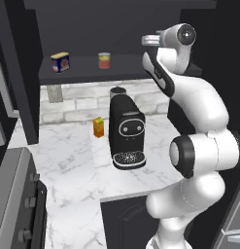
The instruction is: Stack two cans on top of the other two cans in the cabinet.
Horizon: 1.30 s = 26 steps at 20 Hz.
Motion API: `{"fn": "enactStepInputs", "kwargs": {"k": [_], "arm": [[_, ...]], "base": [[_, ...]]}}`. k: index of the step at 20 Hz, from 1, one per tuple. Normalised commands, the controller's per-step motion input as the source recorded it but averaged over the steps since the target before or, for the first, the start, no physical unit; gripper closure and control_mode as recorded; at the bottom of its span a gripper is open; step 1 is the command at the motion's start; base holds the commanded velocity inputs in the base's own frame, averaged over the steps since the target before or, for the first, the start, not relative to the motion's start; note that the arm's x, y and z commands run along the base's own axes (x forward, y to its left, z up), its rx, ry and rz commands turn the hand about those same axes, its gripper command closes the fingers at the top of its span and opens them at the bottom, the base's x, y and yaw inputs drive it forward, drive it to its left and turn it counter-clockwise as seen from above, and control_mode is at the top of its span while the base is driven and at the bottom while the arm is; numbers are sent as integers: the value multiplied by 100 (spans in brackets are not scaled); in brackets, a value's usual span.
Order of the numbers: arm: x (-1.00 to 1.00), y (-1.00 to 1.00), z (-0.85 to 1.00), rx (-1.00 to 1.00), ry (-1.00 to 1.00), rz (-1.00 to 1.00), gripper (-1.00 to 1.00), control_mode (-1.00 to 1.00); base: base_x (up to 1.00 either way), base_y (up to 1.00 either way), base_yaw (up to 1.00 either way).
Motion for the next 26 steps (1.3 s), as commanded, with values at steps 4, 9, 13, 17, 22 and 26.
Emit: {"fn": "enactStepInputs", "kwargs": {"k": [4, 9, 13, 17, 22, 26], "arm": [[0, -5, 1, 0, -3, 2, 100, -100], [2, -4, 0, 0, -4, 2, 100, -100], [21, -10, 0, 0, 0, 1, 100, -100], [26, -15, 1, 0, 0, 1, 100, -100], [21, -8, 7, 0, 0, 0, 100, -100], [20, -2, 13, 0, 0, 0, 100, -100]], "base": [[0, 0, 0], [0, 0, 0], [0, 0, 0], [0, 0, 0], [0, 0, 0], [0, 0, 0]]}}
